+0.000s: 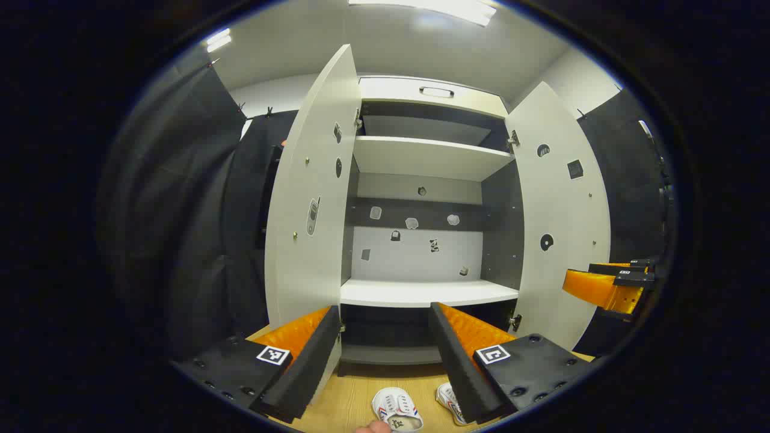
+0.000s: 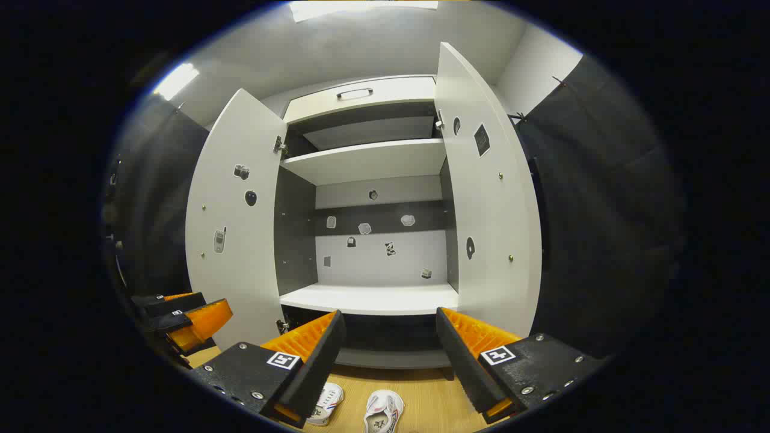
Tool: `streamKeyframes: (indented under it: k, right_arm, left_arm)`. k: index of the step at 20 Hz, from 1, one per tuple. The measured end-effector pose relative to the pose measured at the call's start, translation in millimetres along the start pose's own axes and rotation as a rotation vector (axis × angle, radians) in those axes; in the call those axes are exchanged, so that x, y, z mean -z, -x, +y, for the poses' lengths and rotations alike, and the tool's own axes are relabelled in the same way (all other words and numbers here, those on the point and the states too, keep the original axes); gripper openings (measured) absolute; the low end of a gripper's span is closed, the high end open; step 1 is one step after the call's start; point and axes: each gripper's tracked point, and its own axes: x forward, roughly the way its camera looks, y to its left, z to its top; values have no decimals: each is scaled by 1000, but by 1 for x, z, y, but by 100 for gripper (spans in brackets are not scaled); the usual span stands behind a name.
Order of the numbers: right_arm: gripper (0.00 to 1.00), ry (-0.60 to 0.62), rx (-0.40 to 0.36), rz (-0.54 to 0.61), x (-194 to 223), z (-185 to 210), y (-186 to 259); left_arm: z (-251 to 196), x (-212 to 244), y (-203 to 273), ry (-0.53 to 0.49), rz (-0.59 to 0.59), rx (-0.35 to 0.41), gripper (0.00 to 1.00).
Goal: Grab one shoe with the right hand and put it into the shoe cabinet, grab the other shoe with the left hand and put it into the shoe cabinet; then close the right door with the right hand and the left door with the left hand.
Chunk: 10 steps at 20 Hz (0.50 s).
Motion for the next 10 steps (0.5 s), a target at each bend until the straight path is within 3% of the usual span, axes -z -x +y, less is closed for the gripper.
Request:
streamKeyframes:
  k: [10]
  right_arm:
    - [93,27,39,-26,-10,-14,27]
  left_arm:
    - [-8,-12,17,-28,-2,18,96]
